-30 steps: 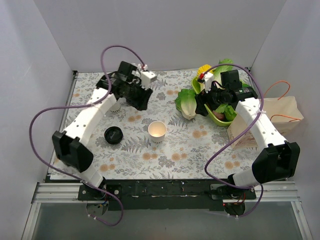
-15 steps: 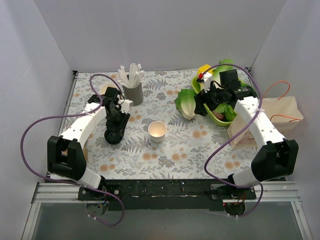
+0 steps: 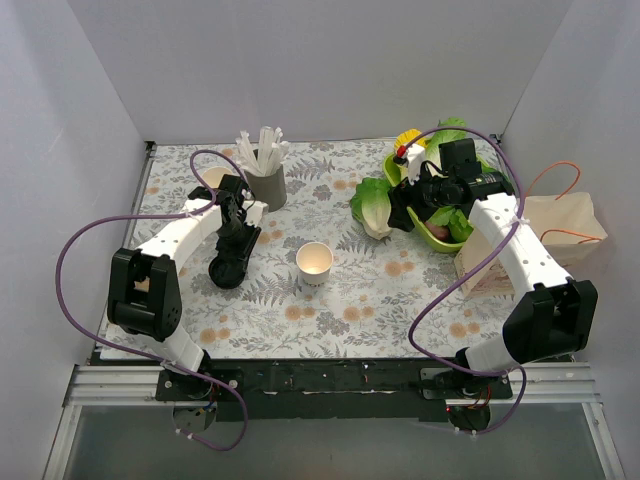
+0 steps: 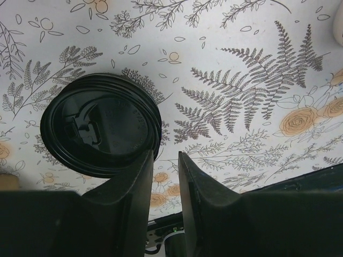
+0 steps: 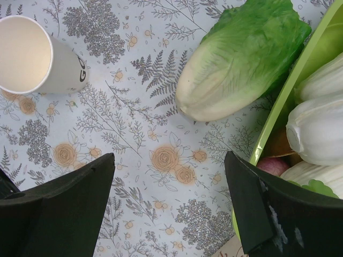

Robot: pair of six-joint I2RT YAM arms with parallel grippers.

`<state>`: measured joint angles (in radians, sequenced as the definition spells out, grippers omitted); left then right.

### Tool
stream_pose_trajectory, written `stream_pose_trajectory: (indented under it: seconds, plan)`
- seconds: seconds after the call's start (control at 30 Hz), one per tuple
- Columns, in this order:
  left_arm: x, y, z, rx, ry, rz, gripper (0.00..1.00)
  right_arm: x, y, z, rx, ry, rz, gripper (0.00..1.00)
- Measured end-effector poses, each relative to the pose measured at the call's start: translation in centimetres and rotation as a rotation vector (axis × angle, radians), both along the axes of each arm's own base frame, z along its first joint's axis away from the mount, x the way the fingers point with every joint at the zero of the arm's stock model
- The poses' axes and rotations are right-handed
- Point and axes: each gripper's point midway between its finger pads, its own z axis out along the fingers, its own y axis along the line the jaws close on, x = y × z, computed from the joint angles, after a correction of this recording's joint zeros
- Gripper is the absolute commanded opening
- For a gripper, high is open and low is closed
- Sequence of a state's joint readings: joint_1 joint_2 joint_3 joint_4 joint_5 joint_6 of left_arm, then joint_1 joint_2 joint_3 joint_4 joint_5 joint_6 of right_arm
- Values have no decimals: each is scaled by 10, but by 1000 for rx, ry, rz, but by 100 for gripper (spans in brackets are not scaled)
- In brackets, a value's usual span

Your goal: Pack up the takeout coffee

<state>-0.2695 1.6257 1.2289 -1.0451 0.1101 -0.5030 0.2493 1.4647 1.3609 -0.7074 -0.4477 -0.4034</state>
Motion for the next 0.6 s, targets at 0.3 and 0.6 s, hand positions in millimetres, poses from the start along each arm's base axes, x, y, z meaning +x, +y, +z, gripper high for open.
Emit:
stream_pose_trajectory:
  seconds: [0.3, 0.6]
  plan:
    - [3, 1, -9, 17, 23, 1, 24, -1, 0, 4, 3, -11, 0, 91]
    - [4, 3, -14, 32, 33, 1, 22, -1, 0, 4, 3, -11, 0, 91]
